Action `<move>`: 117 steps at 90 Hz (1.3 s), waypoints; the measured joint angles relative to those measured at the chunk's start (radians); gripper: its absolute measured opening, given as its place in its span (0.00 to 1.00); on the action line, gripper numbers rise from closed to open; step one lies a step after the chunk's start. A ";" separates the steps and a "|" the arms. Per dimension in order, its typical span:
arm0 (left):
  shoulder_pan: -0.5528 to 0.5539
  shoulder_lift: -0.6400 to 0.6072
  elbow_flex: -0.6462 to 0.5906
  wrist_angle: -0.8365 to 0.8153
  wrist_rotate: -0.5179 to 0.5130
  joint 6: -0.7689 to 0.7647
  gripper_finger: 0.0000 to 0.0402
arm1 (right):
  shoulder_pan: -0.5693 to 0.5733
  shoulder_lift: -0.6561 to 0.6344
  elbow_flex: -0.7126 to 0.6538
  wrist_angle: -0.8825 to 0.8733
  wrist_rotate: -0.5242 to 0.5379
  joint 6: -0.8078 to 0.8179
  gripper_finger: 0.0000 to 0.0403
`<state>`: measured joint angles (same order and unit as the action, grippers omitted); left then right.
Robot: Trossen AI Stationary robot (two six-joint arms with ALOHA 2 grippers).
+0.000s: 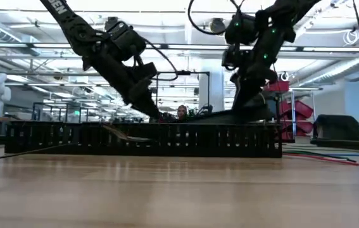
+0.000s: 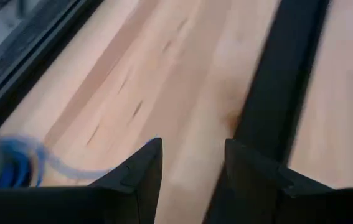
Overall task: Ziptie cables
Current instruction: Close the black cable duct
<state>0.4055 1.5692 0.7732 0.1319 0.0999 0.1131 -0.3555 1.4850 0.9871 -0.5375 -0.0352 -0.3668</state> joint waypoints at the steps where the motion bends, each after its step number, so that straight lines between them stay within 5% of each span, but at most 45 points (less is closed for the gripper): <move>1: 0.000 0.000 0.003 0.002 0.011 0.003 0.43 | 0.003 -0.001 0.000 0.000 0.004 0.000 0.00; 52: 0.085 0.013 0.057 -0.144 0.342 0.024 0.43 | 0.070 -0.002 0.001 0.018 0.113 -0.020 0.00; 95: 0.077 0.162 0.056 -0.116 0.289 0.024 0.42 | 0.077 -0.003 0.003 0.033 0.115 -0.031 0.00; 117: 0.028 0.151 0.056 -0.122 0.278 0.028 0.04 | 0.076 -0.004 0.003 0.034 0.114 -0.011 0.00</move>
<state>0.4337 1.7206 0.8291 0.0101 0.3777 0.1411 -0.2794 1.4815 0.9901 -0.5032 0.0783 -0.3776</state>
